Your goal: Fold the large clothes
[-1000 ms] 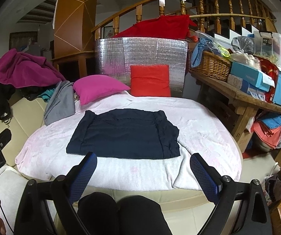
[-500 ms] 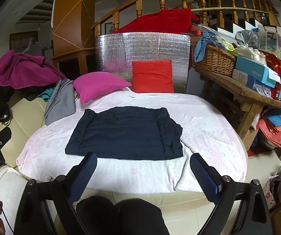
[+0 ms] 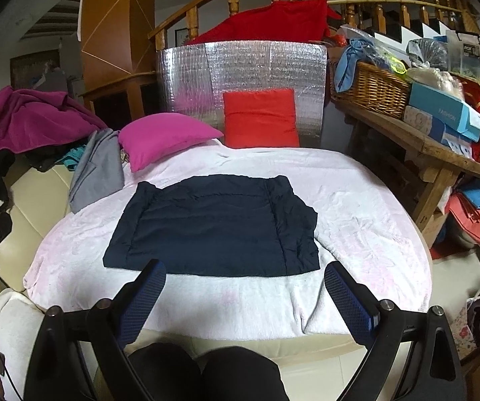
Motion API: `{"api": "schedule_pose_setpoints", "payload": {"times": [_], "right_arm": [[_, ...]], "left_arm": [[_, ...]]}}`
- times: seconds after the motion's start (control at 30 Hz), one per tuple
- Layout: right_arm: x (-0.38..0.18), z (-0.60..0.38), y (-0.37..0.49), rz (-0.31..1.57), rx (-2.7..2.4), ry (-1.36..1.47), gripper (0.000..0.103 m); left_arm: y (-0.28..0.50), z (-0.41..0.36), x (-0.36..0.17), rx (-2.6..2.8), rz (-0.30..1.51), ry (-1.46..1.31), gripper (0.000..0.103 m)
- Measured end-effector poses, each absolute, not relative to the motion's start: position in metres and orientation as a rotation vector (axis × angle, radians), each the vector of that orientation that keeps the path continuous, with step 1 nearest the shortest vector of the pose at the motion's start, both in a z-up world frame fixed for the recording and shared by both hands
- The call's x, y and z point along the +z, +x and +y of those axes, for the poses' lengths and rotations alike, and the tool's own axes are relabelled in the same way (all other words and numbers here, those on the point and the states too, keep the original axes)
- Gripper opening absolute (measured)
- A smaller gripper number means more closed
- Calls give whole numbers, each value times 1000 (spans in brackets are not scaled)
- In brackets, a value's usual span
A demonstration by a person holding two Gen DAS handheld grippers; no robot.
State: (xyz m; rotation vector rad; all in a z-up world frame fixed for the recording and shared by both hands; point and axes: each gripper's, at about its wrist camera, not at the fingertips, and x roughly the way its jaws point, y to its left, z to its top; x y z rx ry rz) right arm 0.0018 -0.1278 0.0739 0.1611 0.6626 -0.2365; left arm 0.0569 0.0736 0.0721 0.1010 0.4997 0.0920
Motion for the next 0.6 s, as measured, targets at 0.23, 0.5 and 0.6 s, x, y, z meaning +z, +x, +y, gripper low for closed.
{"api": "schedule_pose_setpoints", "payload": {"times": [0.23, 0.5, 0.6], "right_arm": [[69, -125, 19, 673, -250, 151, 97], [69, -123, 33, 676, -273, 141, 98], [69, -121, 39, 679, -280, 135, 98]], "left_arm": [[74, 76, 69, 85, 506, 92, 100], [90, 80, 68, 68, 508, 84, 100], [94, 81, 68, 65, 507, 83, 100]]}}
